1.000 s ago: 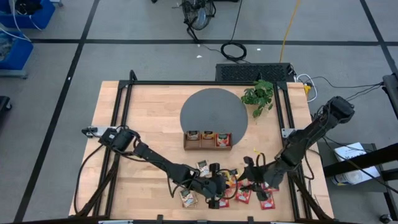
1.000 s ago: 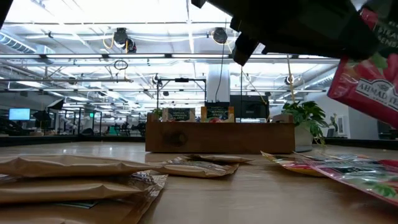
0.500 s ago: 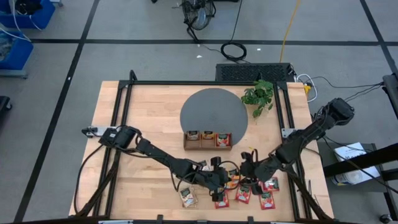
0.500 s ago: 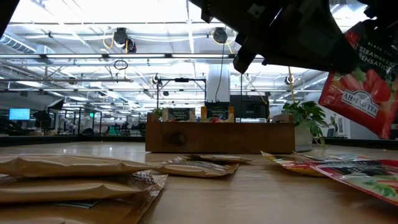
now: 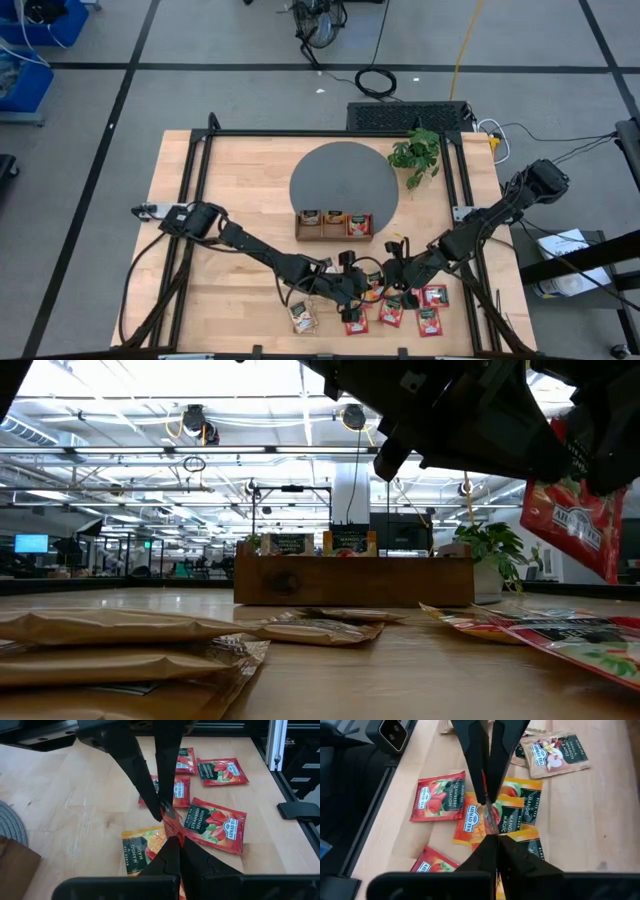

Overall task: Pick & Place Tea
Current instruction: Put the red tea bag into the right wooden organizer

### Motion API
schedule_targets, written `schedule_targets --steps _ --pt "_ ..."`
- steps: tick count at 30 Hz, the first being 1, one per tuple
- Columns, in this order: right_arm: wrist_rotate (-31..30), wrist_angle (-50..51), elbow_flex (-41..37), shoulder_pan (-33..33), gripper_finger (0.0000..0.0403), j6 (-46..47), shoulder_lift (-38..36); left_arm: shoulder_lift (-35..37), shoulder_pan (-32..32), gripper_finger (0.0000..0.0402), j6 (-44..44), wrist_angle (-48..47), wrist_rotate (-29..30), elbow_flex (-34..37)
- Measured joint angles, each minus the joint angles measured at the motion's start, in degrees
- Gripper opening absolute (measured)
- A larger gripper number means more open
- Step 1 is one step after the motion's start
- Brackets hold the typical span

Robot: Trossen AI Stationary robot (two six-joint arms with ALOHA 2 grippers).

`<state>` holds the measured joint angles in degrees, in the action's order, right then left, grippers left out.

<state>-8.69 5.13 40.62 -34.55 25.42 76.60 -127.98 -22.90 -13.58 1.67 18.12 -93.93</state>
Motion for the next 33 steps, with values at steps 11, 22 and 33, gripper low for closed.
schedule_targets --steps 11,22,33 --pt "1.9 2.5 0.1 0.9 0.0001 0.9 -0.2 1.6 -1.8 0.0083 -2.9 -12.0 -5.7 0.0" --pt "2.6 28.6 15.1 8.9 0.0000 -5.7 -0.2 2.1 -9.9 0.0116 -5.3 -24.0 1.9 0.0" --pt "5.9 45.4 30.0 25.8 0.0000 -17.3 5.2 2.6 -15.1 0.0008 -3.8 -29.2 11.5 0.0"
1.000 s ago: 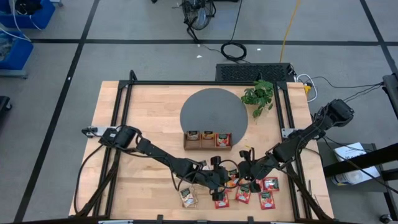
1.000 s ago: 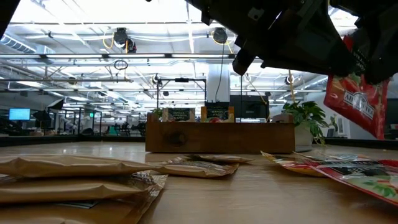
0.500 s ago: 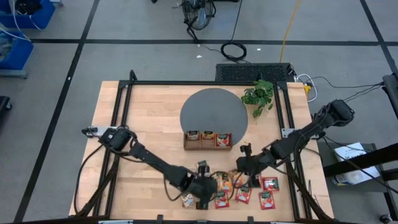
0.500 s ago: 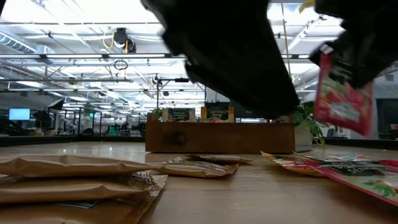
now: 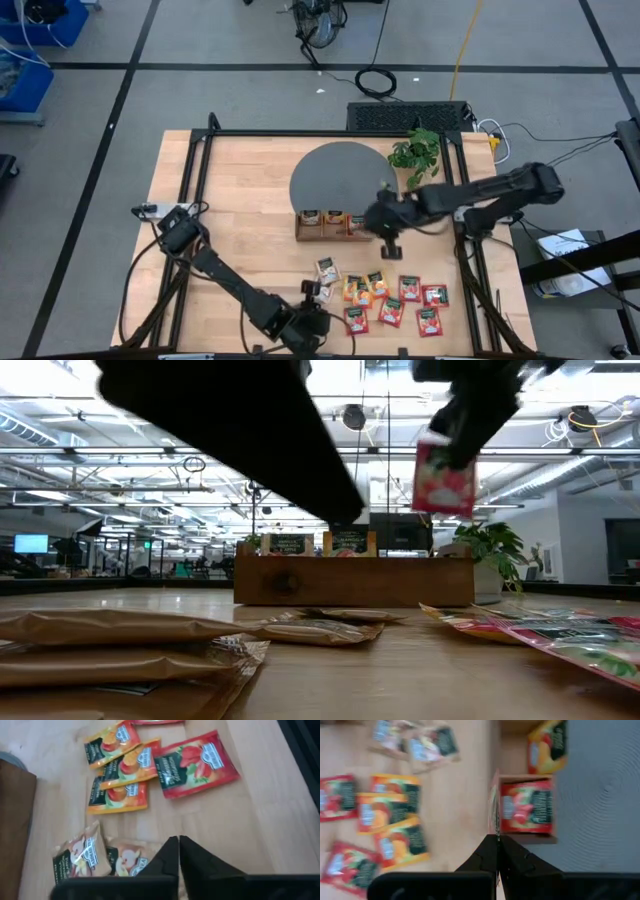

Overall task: Pick & Place Tea
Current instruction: Put the red tea bag into the right wooden organizer

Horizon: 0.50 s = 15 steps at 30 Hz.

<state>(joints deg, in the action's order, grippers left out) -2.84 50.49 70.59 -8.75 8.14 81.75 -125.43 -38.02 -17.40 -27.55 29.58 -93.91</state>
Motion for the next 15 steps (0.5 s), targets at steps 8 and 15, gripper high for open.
schedule_targets --steps 8,15 --pt "1.9 2.9 7.5 6.0 0.0000 -8.4 11.3 0.0 -0.1 0.0031 2.9 2.5 0.5 1.0" --pt "3.0 4.5 7.6 8.8 0.0000 -9.8 15.7 0.0 0.0 0.0018 3.4 2.7 0.5 1.0"
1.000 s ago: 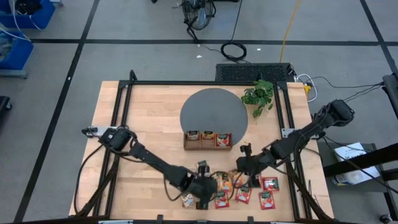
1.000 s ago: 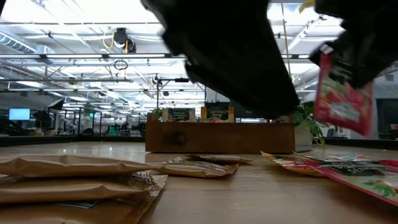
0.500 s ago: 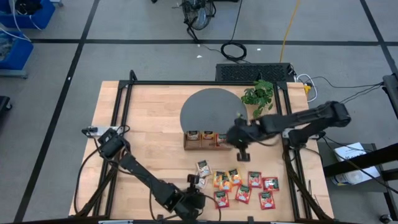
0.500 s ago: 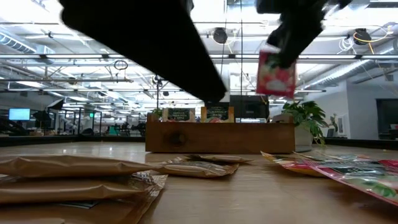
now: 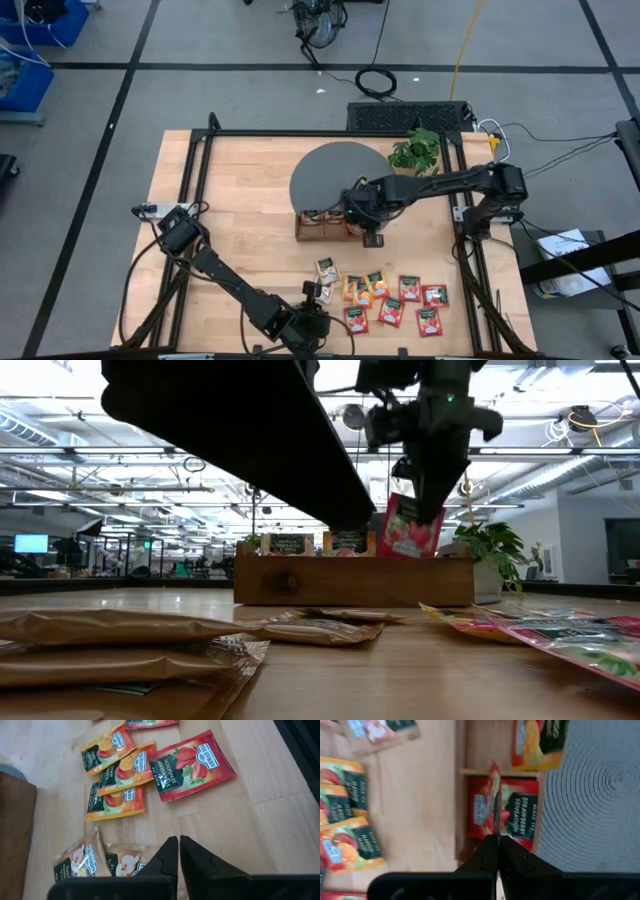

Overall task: Pick & Place Tea
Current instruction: Put the red tea bag into the right wooden organizer

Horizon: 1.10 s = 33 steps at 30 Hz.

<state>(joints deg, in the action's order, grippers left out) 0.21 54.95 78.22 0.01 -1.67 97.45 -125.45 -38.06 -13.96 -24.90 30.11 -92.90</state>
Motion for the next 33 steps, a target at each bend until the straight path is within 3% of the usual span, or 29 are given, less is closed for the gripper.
schedule_targets --steps 6,12,16,19,25,33 --pt "-0.1 0.7 0.0 0.4 0.0000 0.0 1.8 0.0 0.1 0.0004 0.0 0.9 0.0 0.0" --pt "-0.2 4.1 0.2 0.3 0.0000 0.4 0.4 0.0 0.9 0.0023 0.4 1.2 0.0 0.0" --pt "-4.7 10.1 3.1 -0.7 0.0000 0.9 0.5 -0.1 1.8 0.0027 0.3 1.4 -0.1 0.0" --pt "-4.6 13.8 6.5 -1.0 0.0000 1.1 1.9 -0.1 2.4 0.0021 0.3 1.6 -0.1 0.0" --pt "-4.0 22.8 15.3 -1.2 0.0000 1.1 9.0 -0.1 2.9 0.0004 0.3 2.1 -0.1 0.0" --pt "-2.7 31.7 25.6 -1.1 0.0000 -1.4 20.2 -0.1 2.3 0.0024 1.6 2.0 -0.1 0.0"
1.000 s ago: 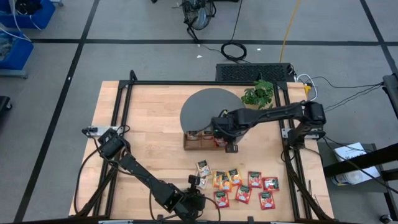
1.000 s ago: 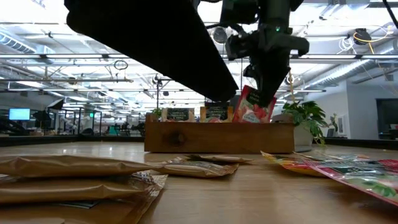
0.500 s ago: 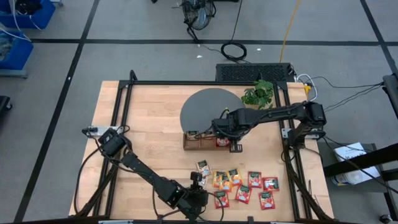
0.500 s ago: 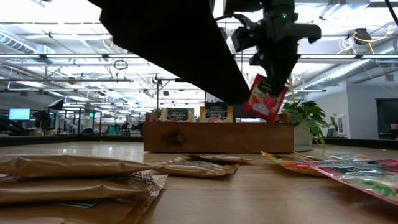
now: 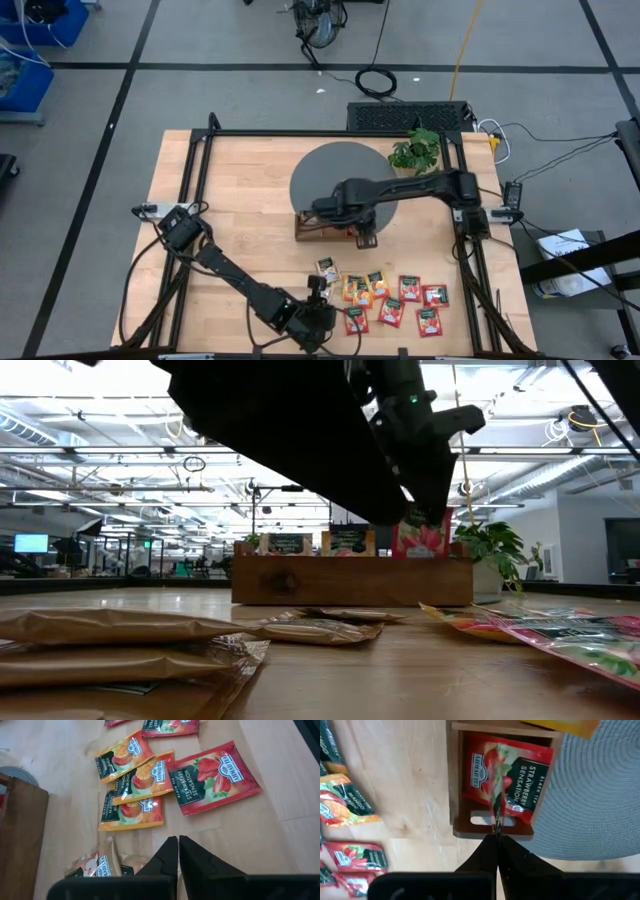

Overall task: Pick & Place Tea
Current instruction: Put the red tea bag into the right wooden organizer, then put the yellow tea bag into the middle wooden organizer

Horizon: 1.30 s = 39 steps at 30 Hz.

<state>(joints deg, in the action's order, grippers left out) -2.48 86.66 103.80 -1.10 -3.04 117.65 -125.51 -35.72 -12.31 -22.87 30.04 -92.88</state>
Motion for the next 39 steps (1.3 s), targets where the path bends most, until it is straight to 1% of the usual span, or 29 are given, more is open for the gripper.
schedule_targets --steps 2,6,9,12,16,20,24,27,30,33,36,39 --pt "1.2 1.1 1.0 0.3 0.0000 -0.6 1.4 0.0 -0.1 0.0024 0.0 -0.1 0.0 0.0" --pt "1.2 1.1 1.4 0.6 0.0002 -1.9 1.7 0.0 -0.1 0.0015 0.0 -0.3 0.0 0.0" --pt "1.2 0.7 1.4 0.7 0.0014 -3.4 1.7 0.0 -0.1 0.0005 -0.2 -0.5 0.0 0.0" --pt "1.2 0.4 1.4 0.7 0.0034 -3.7 1.7 0.0 0.0 0.0005 -0.3 -0.5 0.0 0.0" --pt "0.4 -0.4 1.4 0.7 0.0069 -3.7 1.7 0.0 0.0 0.0019 -0.4 -0.5 0.0 0.0" --pt "-2.0 -0.6 1.4 0.8 0.0105 -3.6 1.7 0.0 0.1 0.0024 -0.4 -0.5 0.0 0.0" --pt "-6.3 -0.7 1.4 0.9 0.0131 -2.5 0.3 0.0 0.1 0.0016 -0.2 -0.5 0.0 0.0" --pt "-9.2 -1.1 1.4 0.9 0.0138 -1.3 -2.8 0.0 0.2 0.0007 0.0 -0.5 0.0 0.0" --pt "-9.6 -3.0 1.3 0.1 0.0134 3.2 -7.9 0.0 0.3 0.0004 0.0 -0.5 0.0 0.0" --pt "-9.6 -7.4 -0.4 -4.2 0.0119 7.0 -14.7 0.0 0.4 0.0011 0.0 -0.5 0.0 0.0" --pt "-11.5 -16.0 -7.4 -11.6 0.0097 11.2 -22.1 0.0 0.5 0.0017 -1.0 0.8 0.0 0.0" --pt "-15.0 -26.1 -17.5 -19.5 0.0066 16.3 -28.4 0.0 0.7 0.0006 -3.2 2.5 0.0 0.0"
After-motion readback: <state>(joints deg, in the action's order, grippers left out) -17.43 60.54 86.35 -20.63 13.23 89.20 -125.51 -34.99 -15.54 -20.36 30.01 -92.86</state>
